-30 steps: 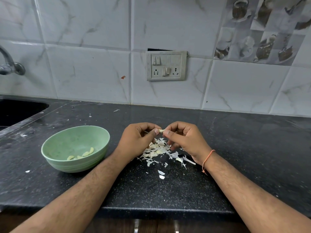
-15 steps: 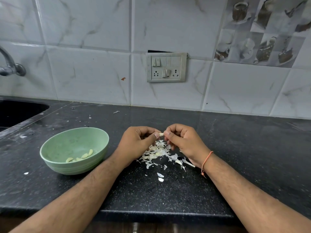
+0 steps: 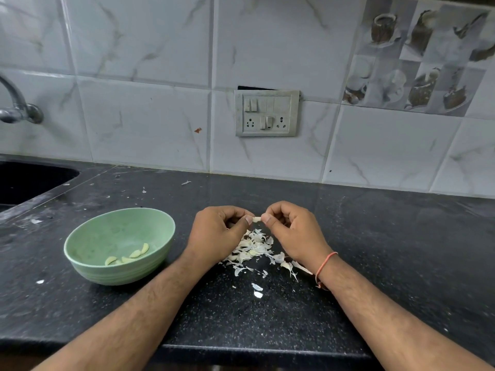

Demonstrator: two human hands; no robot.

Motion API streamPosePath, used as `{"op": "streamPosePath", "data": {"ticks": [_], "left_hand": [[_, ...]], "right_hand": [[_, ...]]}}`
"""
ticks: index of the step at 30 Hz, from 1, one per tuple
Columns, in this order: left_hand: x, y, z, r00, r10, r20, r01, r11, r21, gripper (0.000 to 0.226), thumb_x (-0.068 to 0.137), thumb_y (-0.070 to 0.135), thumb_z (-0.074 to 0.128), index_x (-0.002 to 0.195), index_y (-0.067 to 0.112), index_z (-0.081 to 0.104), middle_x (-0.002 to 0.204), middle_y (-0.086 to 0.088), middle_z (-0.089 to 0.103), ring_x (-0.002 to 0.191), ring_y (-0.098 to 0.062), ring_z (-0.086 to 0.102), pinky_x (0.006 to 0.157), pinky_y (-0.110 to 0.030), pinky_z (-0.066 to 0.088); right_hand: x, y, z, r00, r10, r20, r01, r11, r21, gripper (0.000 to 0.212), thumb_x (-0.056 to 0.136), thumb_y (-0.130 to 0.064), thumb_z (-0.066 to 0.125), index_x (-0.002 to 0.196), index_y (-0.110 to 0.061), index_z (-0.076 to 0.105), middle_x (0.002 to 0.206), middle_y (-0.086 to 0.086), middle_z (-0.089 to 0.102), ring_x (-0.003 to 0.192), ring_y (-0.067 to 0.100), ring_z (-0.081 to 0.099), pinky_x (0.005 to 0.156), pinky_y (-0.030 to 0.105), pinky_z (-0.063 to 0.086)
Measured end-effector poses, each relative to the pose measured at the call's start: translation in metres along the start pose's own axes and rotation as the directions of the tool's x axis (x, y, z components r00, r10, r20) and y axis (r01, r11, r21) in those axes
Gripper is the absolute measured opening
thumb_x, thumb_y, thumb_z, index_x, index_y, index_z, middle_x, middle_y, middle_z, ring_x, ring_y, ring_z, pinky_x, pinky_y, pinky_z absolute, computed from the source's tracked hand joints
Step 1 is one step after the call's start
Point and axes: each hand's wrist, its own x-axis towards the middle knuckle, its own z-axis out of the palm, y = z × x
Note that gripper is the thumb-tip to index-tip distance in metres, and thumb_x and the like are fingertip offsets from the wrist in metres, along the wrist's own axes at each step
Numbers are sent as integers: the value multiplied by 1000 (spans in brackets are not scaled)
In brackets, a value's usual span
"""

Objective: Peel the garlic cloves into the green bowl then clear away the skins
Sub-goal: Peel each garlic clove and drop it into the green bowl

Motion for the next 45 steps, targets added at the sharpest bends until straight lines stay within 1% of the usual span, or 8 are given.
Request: {"op": "streamPosePath", "data": {"ticks": [6, 12, 18, 23, 27, 31, 42, 45], "left_hand": [[2, 1, 2, 979, -154, 136, 187, 941, -280, 15, 103, 14, 66, 104, 17, 81, 89, -5, 81, 83, -25, 77, 73, -37, 63], [2, 3, 0, 968, -176, 176, 237, 871, -431, 12, 99, 15, 74, 108, 10, 81, 90, -8, 81, 78, -14, 72, 72, -25, 60], [3, -2, -2, 989, -98, 111, 133, 919, -372, 15, 94, 11, 80, 108, 15, 81, 92, -8, 82, 83, -18, 75, 84, -33, 63], [0, 0, -2, 991, -67, 113, 98, 951, -293, 20, 89, 17, 85, 109, 15, 82, 91, -2, 82, 81, -8, 75, 77, -24, 59], [2, -5, -2, 995, -50, 89, 71, 968, -240, 17, 91, 22, 85, 107, 21, 83, 91, 0, 82, 82, -14, 75, 82, -35, 63], [0, -4, -3, 994, -28, 107, 51, 975, -218, 14, 91, 22, 84, 105, 22, 84, 89, 3, 82, 79, -9, 74, 80, -31, 61], [1, -5, -2, 989, -11, 149, 45, 973, -228, 15, 91, 22, 85, 107, 22, 83, 91, 1, 82, 91, -26, 78, 83, -37, 63], [2, -6, -2, 990, 14, 140, 14, 980, -201, 16, 92, 23, 84, 108, 23, 84, 89, 4, 82, 84, -17, 77, 79, -32, 62]], "right_hand": [[-5, -6, -8, 996, -83, 38, 83, 997, 2, 6, 95, -22, 80, 91, -25, 77, 80, -11, 72, 69, 2, 62, 65, 20, 51], [-7, -9, -11, 978, -208, 14, 208, 976, -70, 2, 94, -21, 82, 95, -22, 80, 90, -13, 74, 84, 11, 70, 72, 16, 52], [-7, -4, -10, 995, -93, 42, 95, 994, -59, 9, 92, -28, 84, 99, -32, 80, 91, -17, 76, 80, 11, 72, 72, 21, 56], [-8, -6, -10, 995, -70, 67, 73, 997, -33, 12, 92, -31, 85, 104, -29, 83, 91, -15, 79, 83, 8, 75, 70, 20, 58], [-8, -6, -11, 993, -100, 55, 105, 990, -97, 8, 94, -27, 82, 101, -25, 85, 85, -14, 79, 79, 4, 75, 69, 20, 57], [-8, -6, -13, 985, -162, 63, 170, 973, -153, 4, 95, -25, 80, 96, -27, 84, 81, -15, 77, 76, 9, 73, 71, 30, 59], [-7, -10, -18, 992, -106, 71, 116, 981, -154, 6, 94, -20, 81, 90, -24, 81, 77, -15, 76, 69, -1, 67, 65, 7, 45], [-8, -12, -19, 990, -125, 60, 133, 977, -167, 5, 93, -20, 81, 89, -24, 81, 77, -16, 76, 69, 0, 68, 65, 7, 44]]}}
